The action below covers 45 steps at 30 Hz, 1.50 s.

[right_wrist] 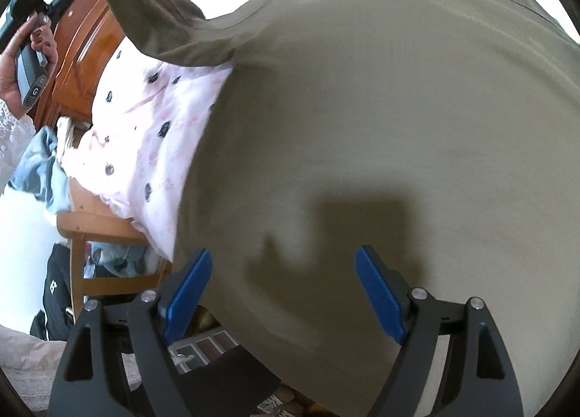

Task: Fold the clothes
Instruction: 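Carry the held cuff with the left tool across the sweatshirt body, then lower the cuff onto the sweatshirt body and open the left tool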

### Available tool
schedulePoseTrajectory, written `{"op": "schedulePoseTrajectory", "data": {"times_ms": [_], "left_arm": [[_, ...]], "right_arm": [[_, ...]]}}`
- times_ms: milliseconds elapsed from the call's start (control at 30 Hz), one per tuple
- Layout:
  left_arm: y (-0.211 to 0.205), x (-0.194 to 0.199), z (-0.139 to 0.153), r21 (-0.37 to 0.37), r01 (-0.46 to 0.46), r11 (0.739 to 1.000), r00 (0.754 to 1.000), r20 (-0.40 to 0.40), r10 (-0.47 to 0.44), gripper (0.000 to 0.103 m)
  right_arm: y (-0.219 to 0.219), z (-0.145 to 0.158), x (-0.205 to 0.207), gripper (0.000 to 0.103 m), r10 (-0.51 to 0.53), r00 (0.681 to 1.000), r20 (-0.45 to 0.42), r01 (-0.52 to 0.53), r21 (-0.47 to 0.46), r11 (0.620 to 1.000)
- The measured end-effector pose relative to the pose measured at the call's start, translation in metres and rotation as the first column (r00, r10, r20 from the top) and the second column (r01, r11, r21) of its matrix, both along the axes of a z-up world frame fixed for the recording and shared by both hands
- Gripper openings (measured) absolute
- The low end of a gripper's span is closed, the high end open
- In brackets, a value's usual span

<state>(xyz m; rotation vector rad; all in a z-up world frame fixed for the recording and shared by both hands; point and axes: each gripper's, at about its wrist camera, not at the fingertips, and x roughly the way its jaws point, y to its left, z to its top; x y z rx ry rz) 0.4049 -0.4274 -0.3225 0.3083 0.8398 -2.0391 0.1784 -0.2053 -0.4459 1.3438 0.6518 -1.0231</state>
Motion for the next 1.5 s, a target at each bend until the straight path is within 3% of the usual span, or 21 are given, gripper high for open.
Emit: {"op": "schedulePoseTrajectory", "data": {"times_ms": [200,500,733,1000,1100,1167,1267,1367,1433,1500], "left_arm": [[0.008,-0.118,-0.018,0.036,0.215,0.976,0.976,0.031,-0.216,0.007],[0.051,-0.266,-0.068,0.153,0.443,0.884,0.886,0.076,-0.457,0.007],[0.094,-0.324,-0.119,0.278,0.495,0.823,0.828,0.135,-0.544,0.007],[0.119,-0.355,-0.172,0.385,0.471,0.794,0.773,0.254,-0.582,0.007],[0.136,-0.373,-0.185,0.372,0.475,0.797,0.701,0.388,-0.599,0.007],[0.149,-0.386,-0.193,0.359,0.484,0.798,0.635,0.484,-0.602,0.008],[0.177,-0.406,-0.206,0.347,0.520,0.781,0.485,0.632,-0.604,0.011],[0.198,-0.414,-0.219,0.353,0.548,0.758,0.376,0.706,-0.601,0.018],[0.214,-0.417,-0.230,0.351,0.573,0.740,0.282,0.764,-0.580,0.019],[0.227,-0.419,-0.237,0.342,0.601,0.723,0.205,0.808,-0.553,0.023]], "right_arm": [[0.021,0.000,-0.052,0.083,-0.128,0.991,-0.034,0.128,0.003,0.992],[0.058,-0.005,-0.133,0.083,-0.293,0.935,-0.201,0.300,0.006,0.954],[0.079,-0.012,-0.173,0.083,-0.359,0.899,-0.250,0.373,0.007,0.928],[0.083,-0.016,-0.188,0.083,-0.387,0.889,-0.246,0.401,0.007,0.916],[0.084,-0.016,-0.186,0.083,-0.394,0.887,-0.240,0.407,0.009,0.913],[0.083,-0.017,-0.187,0.083,-0.397,0.887,-0.234,0.411,0.011,0.912],[0.084,-0.018,-0.187,0.083,-0.402,0.886,-0.232,0.416,0.014,0.909],[0.086,-0.019,-0.189,0.083,-0.408,0.883,-0.232,0.422,0.016,0.906],[0.087,-0.019,-0.190,0.083,-0.412,0.881,-0.232,0.427,0.017,0.904],[0.088,-0.020,-0.191,0.083,-0.416,0.879,-0.233,0.431,0.019,0.902]]}}
